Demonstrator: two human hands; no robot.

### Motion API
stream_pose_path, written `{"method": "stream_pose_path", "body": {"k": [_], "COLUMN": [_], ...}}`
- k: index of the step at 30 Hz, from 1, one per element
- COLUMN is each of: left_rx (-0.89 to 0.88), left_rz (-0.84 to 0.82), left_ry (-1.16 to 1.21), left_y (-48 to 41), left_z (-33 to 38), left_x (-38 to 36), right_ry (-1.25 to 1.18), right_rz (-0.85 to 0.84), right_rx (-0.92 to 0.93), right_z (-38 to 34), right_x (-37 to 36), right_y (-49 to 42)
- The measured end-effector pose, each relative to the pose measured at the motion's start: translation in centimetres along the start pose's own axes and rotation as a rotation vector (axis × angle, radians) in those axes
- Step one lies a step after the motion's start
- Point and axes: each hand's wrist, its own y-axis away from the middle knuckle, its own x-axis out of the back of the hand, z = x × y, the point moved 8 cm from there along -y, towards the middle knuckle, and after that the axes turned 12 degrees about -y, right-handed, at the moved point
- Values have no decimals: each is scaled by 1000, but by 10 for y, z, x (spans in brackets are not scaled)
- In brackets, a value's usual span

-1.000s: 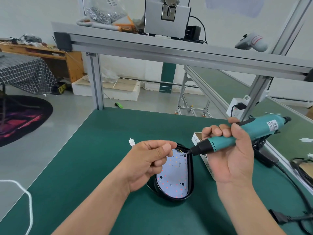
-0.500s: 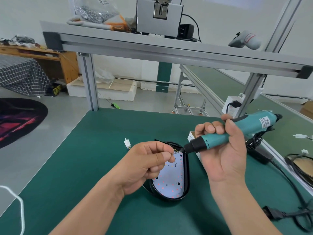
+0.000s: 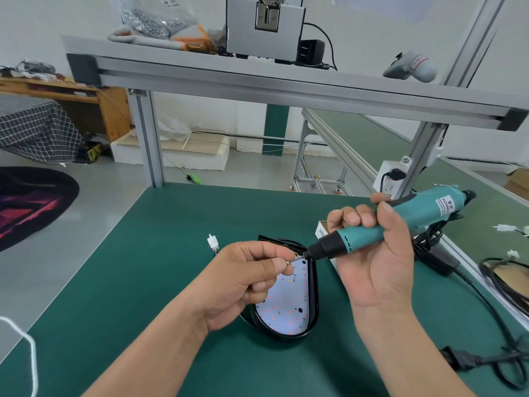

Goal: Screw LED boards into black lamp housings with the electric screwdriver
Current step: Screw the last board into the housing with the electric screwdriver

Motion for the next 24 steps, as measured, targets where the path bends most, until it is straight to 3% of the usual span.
{"method": "stream_pose_path", "body": {"k": [24], "left_rx": [32], "left_rz": [21], "left_ry": [-54], "left_y": [0], "left_z": [2], "left_x": [-4], "right_ry": [54], "right_rz": [-59], "right_rx": [-25], "right_z": [1], "right_x": [-2], "right_y": [0]}}
